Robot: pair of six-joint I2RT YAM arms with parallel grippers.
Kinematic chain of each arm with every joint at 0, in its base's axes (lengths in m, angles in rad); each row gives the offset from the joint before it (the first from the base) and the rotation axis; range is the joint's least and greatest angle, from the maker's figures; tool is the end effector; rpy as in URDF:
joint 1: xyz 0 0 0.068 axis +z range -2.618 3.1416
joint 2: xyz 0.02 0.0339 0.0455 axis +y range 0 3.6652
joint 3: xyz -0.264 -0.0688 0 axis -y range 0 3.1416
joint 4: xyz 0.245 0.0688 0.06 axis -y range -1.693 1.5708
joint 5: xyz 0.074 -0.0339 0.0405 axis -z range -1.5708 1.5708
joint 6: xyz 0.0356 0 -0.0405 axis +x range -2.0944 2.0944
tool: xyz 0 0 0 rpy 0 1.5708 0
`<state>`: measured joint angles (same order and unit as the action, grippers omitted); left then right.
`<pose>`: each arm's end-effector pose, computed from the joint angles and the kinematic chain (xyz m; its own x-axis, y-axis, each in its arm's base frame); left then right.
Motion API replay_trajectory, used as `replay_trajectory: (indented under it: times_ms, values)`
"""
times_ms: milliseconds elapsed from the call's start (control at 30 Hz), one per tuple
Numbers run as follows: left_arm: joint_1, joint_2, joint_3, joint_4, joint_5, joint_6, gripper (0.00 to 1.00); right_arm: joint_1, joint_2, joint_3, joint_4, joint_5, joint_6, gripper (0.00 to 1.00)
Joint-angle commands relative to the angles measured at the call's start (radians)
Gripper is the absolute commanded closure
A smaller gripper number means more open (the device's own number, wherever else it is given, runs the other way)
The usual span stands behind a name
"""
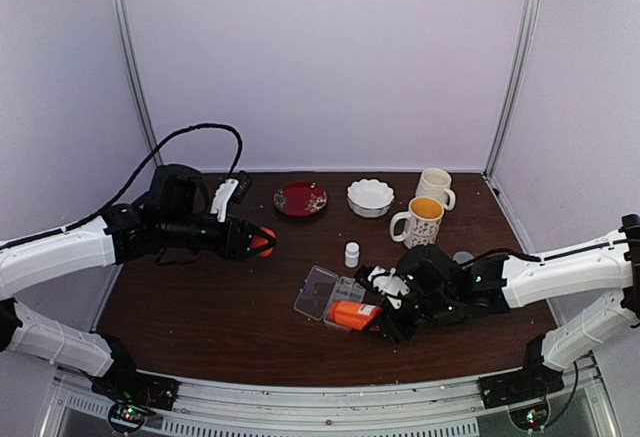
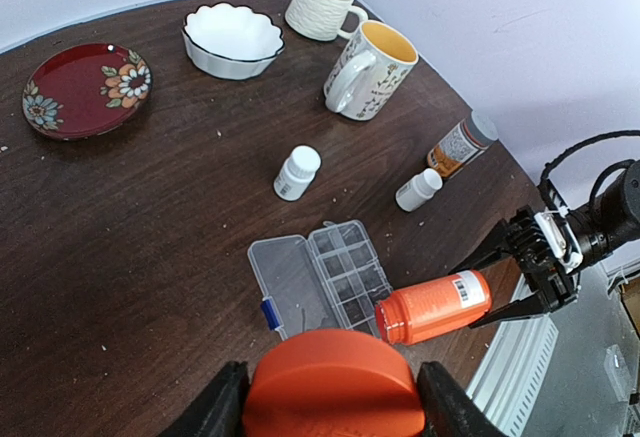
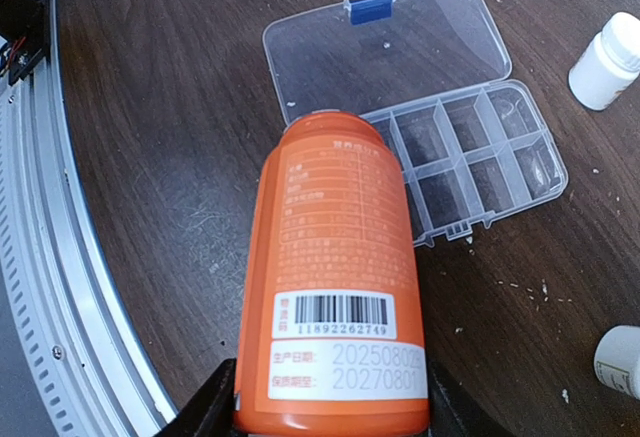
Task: Sort the pills into containers
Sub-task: Pour the pill into the compartment of the pill container.
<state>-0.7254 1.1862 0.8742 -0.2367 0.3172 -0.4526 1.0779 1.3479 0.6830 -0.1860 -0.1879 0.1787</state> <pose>0.1906 -0.1838 0.2839 -0.7137 0.0775 -0.6962 0.5753 0.6319 -0.5194 0.1187 0.2351 0.1851 -0.5143 -0.5885 -0.6238 -0.8458 0.4684 0.2554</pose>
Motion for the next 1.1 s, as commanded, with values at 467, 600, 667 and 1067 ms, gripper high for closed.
replay_trajectory:
  times_ms: [467, 600, 667, 1067]
  values:
    - [0.004, 0.000, 0.011, 0.028, 0.000, 0.014, 1.00, 0.015, -0.023, 0.007, 0.026, 0.015, 0.003, 1.00]
    - [0.004, -0.003, 0.006, 0.031, -0.001, 0.014, 1.00, 0.015, -0.013, 0.017, -0.001, 0.011, -0.004, 1.00]
    - [0.004, -0.003, 0.009, 0.029, -0.002, 0.015, 1.00, 0.016, -0.041, -0.013, 0.042, 0.011, 0.011, 1.00]
    - [0.005, 0.003, 0.017, 0.029, 0.005, 0.016, 1.00, 0.015, -0.025, 0.006, 0.020, -0.009, -0.002, 1.00]
